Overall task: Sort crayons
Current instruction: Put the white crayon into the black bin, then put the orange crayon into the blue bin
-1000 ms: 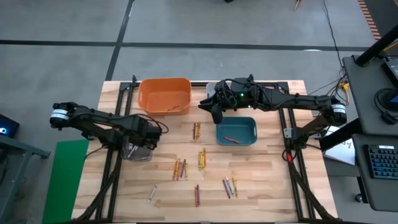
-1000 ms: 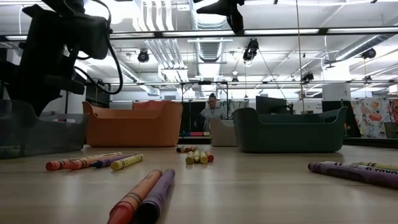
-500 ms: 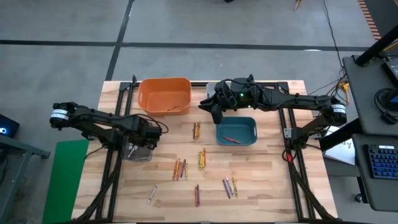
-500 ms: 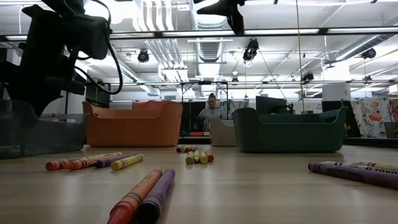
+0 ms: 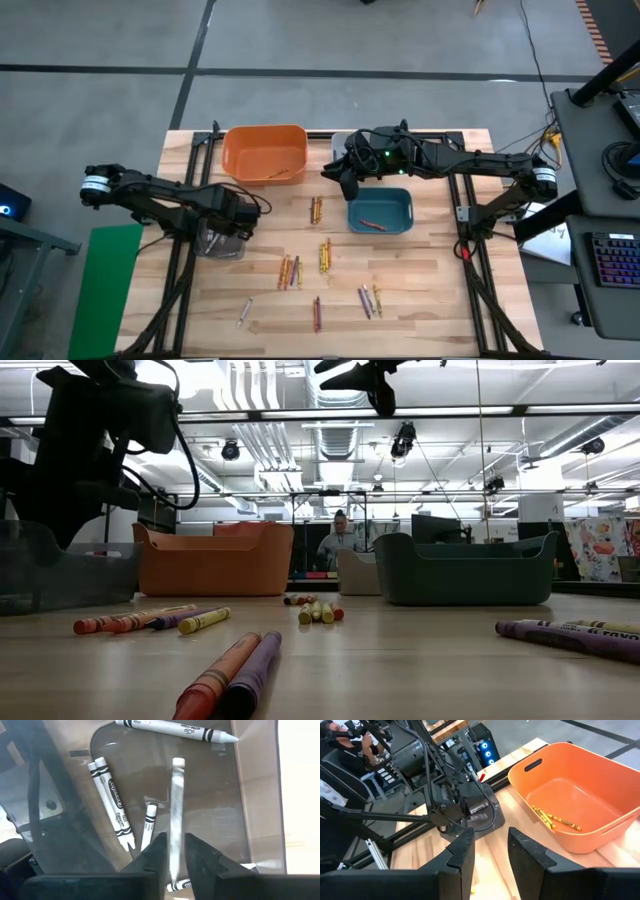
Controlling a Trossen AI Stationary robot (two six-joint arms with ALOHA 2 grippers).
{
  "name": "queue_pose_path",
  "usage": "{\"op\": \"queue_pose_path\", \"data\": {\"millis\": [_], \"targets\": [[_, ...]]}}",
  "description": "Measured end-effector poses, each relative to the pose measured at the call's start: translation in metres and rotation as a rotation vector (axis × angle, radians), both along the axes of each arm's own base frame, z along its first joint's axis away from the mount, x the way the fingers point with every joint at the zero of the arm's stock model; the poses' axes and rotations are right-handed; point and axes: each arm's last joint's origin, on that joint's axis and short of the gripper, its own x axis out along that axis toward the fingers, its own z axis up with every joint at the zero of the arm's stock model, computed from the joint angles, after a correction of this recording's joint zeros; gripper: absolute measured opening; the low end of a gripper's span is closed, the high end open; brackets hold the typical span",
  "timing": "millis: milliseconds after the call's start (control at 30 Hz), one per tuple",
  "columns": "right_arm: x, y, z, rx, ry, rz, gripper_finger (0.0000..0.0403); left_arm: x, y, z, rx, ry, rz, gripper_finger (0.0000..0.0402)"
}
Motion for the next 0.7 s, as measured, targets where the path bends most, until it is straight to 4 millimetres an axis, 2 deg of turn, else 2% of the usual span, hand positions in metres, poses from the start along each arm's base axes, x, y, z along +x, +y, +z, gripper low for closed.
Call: {"op": "queue_pose_path", "data": {"millis": [300, 433, 567, 700], "targets": [[0.000, 0.000, 0.000, -0.001, 0.000, 0.000, 0.0105, 0.000, 0.000, 0.000, 0.004, -0.001, 0.024, 0.0169], [0.000, 0.000, 0.000, 0.005, -0.001, -0.001, 0.0102, 0.001, 0.000, 0.002, -0.007, -0.006, 0.014, 0.0202], [-0.001, 0.000, 0.001, 0.029, -0.004, -0.009, 0.0105, 0.012, -0.001, 0.021, -0.010, -0.081, -0.020, 0.0210], [-0.005, 0.001, 0.005, 0.059, -0.013, -0.018, 0.0107, 0.031, 0.001, 0.055, 0.055, -0.223, -0.078, 0.0204]]}}
